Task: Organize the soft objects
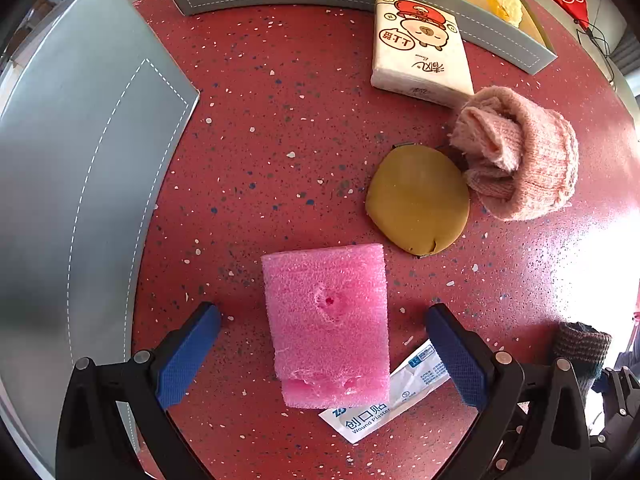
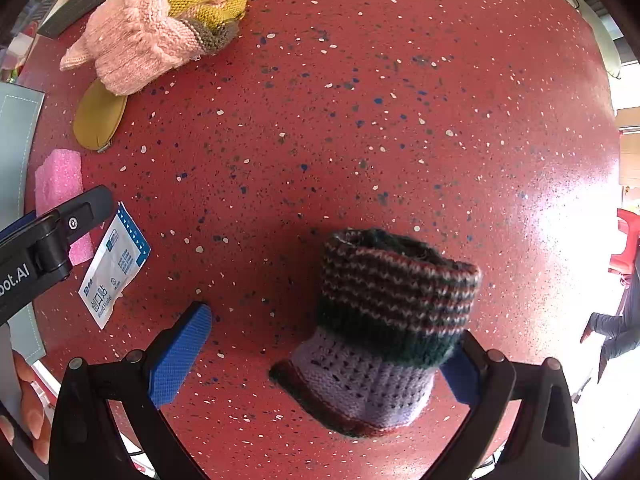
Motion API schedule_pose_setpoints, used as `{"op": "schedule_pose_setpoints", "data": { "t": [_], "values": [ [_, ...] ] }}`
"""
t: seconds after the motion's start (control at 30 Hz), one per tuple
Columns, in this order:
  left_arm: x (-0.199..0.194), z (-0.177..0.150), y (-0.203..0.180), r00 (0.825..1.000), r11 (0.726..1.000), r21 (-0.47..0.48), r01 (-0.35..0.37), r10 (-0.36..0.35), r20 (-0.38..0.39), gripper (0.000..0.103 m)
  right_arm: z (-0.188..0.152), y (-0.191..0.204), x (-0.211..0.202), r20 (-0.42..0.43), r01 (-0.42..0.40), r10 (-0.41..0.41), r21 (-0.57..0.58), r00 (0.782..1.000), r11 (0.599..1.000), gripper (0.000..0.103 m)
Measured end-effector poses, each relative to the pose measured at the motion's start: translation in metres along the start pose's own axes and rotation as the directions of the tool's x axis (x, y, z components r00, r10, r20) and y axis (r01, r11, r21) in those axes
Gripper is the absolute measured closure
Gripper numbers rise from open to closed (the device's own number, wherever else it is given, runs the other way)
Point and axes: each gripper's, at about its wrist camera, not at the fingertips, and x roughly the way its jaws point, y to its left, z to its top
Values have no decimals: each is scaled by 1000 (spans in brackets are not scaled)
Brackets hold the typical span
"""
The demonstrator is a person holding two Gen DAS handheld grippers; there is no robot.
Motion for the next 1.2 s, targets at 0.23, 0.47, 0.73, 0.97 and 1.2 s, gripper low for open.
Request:
{"op": "schedule_pose_setpoints", "data": {
  "t": [0.23,0.47,0.73,0.97,1.2],
  "values": [
    [3,8,-1,1000,999,39,-3,3,-8,0,-1,2,2,9,4,-4,-8,1000,1000,0],
    [-2,10,-10,1000,993,120,-2,1,13,13,-12,-5,-11,57,5,-7,36,998,999,39],
    [-11,0,-26,999,968,250,-6,-7,50,52,-41,-21,-15,69,-42,37,69,997,997,53],
    [-8,-38,-11,999,957,289,3,-14,35,52,-92,-23,-5,40,-65,62,77,997,995,53],
    [-5,-78,-6,1000,946,323,7,-10,8,52,-138,-16,3,11,-77,77,70,997,995,53]
  ]
}}
